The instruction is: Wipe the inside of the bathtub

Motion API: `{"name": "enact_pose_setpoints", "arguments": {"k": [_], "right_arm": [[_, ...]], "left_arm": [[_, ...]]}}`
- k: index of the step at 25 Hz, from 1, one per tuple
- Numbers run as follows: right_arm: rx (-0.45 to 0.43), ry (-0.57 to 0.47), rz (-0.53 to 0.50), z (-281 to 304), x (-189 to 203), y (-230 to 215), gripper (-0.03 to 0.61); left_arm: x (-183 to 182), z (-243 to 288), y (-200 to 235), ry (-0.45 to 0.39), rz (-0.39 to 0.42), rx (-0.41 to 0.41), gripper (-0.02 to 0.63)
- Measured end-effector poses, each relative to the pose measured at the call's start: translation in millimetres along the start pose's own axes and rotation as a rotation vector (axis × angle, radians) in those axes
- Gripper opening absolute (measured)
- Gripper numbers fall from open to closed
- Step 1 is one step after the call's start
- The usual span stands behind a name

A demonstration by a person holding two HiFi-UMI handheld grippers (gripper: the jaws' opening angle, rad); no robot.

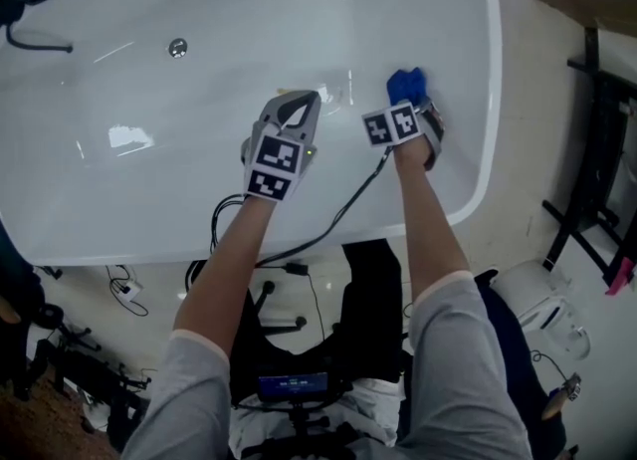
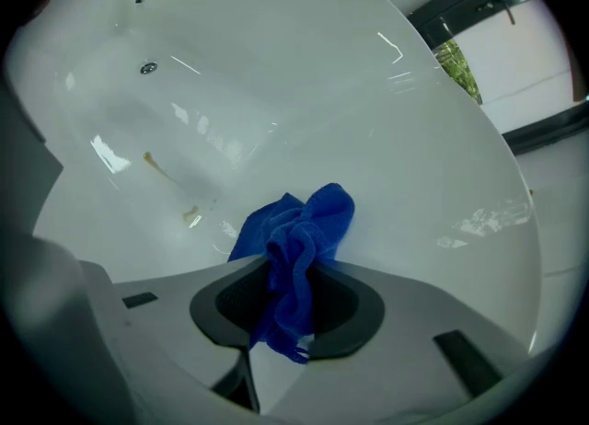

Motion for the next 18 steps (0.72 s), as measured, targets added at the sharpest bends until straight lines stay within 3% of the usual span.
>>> {"name": "enact_pose_setpoints", "arguments": {"k": [7,18], "right_arm": [[-0.008,-0.017,-0.134,36.8,-12.1,36.1,0.114],[-0.039,-0.038,-0.208,76.9,-35.8,81.5,0.115]], "left_arm": [[27.2,27.5,14.7,0.037,0.012,-0.013,0.000],[93.9,66.8,42.7,0.159,0.037,0.001,0.001]]}}
Point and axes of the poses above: the fingertips, and each gripper's own axes: z forward along the fingers, y to its left, x out of its underside, the point moved 3 cm from there along -z, backward along the fingers
